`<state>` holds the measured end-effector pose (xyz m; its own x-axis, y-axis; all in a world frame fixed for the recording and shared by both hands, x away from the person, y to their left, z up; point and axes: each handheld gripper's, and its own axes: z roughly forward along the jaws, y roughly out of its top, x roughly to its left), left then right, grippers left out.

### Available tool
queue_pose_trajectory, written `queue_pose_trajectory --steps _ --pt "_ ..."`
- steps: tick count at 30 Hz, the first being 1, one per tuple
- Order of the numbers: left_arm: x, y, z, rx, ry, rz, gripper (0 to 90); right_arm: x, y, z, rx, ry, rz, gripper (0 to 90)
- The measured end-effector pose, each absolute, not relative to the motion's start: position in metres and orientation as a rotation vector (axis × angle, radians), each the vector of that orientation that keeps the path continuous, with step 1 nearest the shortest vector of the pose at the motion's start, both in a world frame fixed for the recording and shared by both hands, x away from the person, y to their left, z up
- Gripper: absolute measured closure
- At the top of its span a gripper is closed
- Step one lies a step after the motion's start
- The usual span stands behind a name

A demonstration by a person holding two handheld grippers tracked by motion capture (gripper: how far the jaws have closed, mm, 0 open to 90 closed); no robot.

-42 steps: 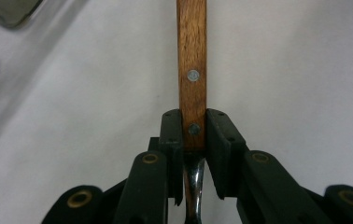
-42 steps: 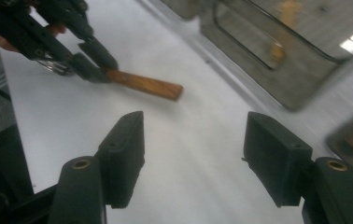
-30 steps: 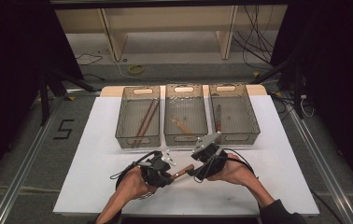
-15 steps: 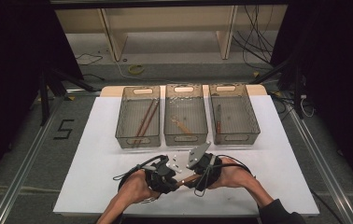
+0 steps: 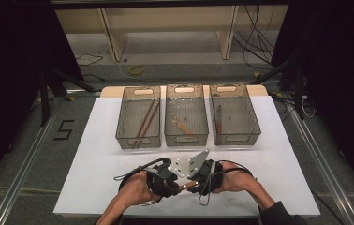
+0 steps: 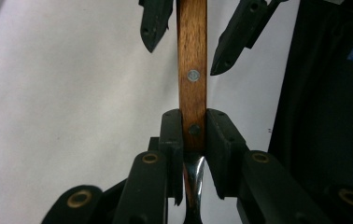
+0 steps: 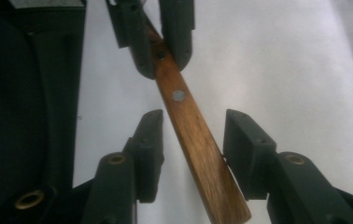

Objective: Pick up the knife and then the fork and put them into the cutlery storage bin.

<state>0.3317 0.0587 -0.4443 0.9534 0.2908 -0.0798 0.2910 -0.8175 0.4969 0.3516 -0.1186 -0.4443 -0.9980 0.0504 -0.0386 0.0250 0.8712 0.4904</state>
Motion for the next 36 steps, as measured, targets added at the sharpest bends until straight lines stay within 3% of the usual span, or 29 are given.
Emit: queue_pose_trajectory --steps 15,25,36 --pt "0.328 0.058 -0.445 2.603 0.297 -0.036 76.0 0.343 -0.121 -0.447 -0.118 3.033 0.776 74.5" --pt "0.335 0.063 -0.445 2.547 0.349 -0.039 71.5 0.342 -0.125 -0.445 -0.093 3.009 0.802 76.0" --pt "0.347 0.083 -0.433 2.374 0.559 0.041 38.2 0.349 -0.133 -0.440 0.077 2.973 0.823 76.0"
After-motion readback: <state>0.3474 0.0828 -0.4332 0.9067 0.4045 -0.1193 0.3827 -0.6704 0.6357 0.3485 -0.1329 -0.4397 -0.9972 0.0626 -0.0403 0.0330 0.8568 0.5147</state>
